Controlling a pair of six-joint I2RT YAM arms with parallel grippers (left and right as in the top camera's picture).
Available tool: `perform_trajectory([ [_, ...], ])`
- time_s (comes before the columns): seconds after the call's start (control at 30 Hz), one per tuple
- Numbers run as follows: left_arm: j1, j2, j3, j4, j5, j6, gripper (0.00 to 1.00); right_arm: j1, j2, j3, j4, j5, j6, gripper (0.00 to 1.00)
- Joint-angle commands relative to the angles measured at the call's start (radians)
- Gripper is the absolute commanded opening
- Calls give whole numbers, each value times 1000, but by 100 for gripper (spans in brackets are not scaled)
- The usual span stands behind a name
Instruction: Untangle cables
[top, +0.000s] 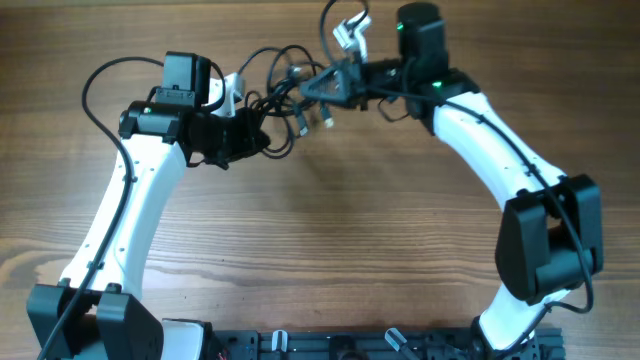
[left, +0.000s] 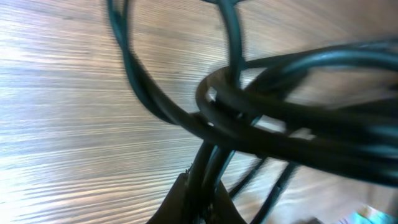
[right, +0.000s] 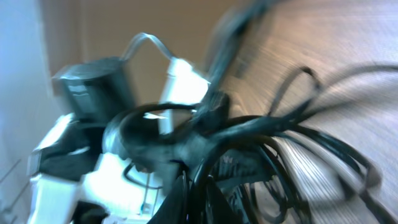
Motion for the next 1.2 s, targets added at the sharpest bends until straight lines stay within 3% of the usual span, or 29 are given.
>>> perform_trajectory([
  [0.0, 14, 11, -22, -13, -98, 37, 4, -68, -58, 33, 48, -133, 39, 4],
  [0.13, 14, 11, -22, -18, -79, 46, 4, -127, -58, 33, -81, -152, -161, 5],
  [0.23, 14, 11, -22, -18, 37, 47, 4, -124, -57, 33, -407, 100, -371, 5],
  [0.3, 14, 11, -22, -18, 182, 70, 4, -107, -57, 33, -638, 482, -442, 4],
  [0.4, 19, 11, -21, -18, 459, 99, 4, -97, -57, 33, -795, 819, -463, 4],
  [0.6, 110, 11, -21, 82, 1001, 87, 4, -117, -48, 33, -918, 1111, -464, 4],
  [0.67, 149, 11, -21, 134, 1094, 10, 4, -123, -47, 33, -934, 1120, -473, 4],
  [0.7, 169, 11, -21, 150, 1099, -46, 4, -124, -47, 33, -936, 1120, -489, 4],
  [0.83, 204, 11, -21, 152, 1050, -53, 4, -124, -47, 33, -941, 1025, -571, 8],
  [0.9, 204, 11, -21, 152, 1001, -52, 4, -125, -54, 35, -944, 923, -642, 17],
  [0.97, 204, 11, -22, 151, 924, -52, 4, -125, -61, 53, -970, 857, -689, 32],
  [1.07, 204, 11, -21, 113, 706, -45, 4, -125, -98, 98, -1018, 852, -700, 53],
  [1.17, 202, 11, -21, 47, 608, 108, 4, -124, -150, 138, -1035, 754, -760, 65],
])
